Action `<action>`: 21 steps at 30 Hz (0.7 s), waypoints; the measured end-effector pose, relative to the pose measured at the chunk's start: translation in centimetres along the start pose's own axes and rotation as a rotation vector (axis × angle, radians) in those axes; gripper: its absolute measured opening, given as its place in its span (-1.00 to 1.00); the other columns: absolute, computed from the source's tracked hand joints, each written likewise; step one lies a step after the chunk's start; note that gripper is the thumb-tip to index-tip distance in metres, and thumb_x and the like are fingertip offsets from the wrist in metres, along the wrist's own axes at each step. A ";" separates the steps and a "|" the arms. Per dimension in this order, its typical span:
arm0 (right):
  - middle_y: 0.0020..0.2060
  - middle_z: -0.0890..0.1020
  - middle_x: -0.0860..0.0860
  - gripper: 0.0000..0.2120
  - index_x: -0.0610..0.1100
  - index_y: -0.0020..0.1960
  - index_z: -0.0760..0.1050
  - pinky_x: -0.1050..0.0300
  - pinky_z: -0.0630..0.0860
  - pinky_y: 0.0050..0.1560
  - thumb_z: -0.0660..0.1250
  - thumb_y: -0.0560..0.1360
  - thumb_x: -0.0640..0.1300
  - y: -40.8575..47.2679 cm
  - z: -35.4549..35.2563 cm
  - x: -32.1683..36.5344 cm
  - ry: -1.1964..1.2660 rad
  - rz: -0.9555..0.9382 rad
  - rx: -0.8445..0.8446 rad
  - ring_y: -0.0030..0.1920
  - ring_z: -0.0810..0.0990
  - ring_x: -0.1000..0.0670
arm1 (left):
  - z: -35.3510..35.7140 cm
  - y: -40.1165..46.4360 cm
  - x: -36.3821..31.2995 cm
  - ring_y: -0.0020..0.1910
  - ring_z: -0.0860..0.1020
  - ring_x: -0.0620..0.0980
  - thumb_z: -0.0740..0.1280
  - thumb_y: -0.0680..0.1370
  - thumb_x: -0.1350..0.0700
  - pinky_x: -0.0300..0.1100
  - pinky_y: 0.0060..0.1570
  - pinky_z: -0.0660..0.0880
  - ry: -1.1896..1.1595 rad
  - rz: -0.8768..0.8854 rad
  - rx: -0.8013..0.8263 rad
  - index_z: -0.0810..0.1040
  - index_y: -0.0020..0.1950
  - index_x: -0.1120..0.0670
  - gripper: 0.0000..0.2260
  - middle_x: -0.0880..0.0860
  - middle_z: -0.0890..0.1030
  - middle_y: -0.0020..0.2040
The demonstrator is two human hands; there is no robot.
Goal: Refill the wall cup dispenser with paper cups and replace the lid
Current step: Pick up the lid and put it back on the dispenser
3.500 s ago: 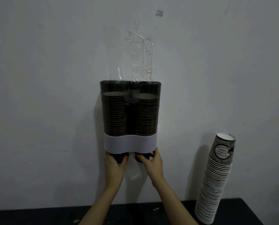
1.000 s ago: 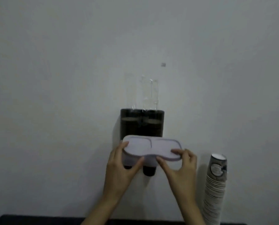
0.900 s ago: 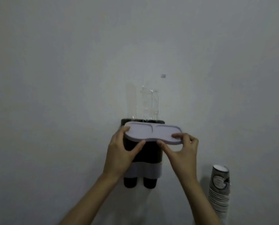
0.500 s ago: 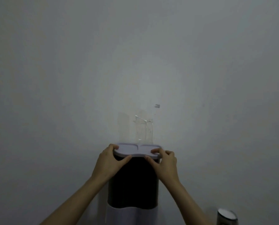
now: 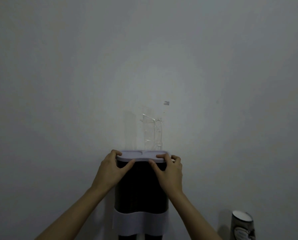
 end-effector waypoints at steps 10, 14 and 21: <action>0.21 0.37 -0.11 -0.56 0.03 0.13 0.47 -0.19 0.23 0.38 0.34 0.36 0.25 1.8 -2.8 1.5 -0.220 0.087 0.228 0.33 0.30 -0.18 | -1.0 1.3 0.6 -0.01 0.53 0.04 0.15 0.28 -0.38 -0.11 -0.05 0.45 0.248 0.107 0.159 0.39 -0.04 0.05 -0.46 0.05 0.57 0.05; 0.30 0.41 -0.10 -0.51 0.07 0.14 0.49 -0.34 0.14 0.38 0.31 0.34 0.32 3.4 -3.9 2.2 -0.403 0.016 0.376 0.36 0.31 -0.19 | -1.3 2.7 0.7 -0.06 0.54 0.09 0.03 0.44 -0.34 -0.11 -0.11 0.40 0.256 0.084 0.256 0.39 -0.10 0.10 -0.49 0.12 0.61 0.00; 0.31 0.46 -0.10 -0.50 -0.01 0.23 0.41 -0.47 -0.06 0.36 0.25 0.42 0.27 4.3 -4.5 4.0 -0.717 -0.093 0.566 0.37 0.33 -0.18 | -0.6 2.6 -0.4 -0.18 0.37 0.03 -0.11 0.40 -0.23 -0.15 -0.16 0.23 0.532 0.186 0.241 0.26 -0.14 0.10 -0.59 0.16 0.59 -0.05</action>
Point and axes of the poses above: each hand's wrist, its own y-axis towards the middle knuckle, its own z-axis out of the palm, x = y × z, the point moved 1 cm from there along y, towards the middle knuckle
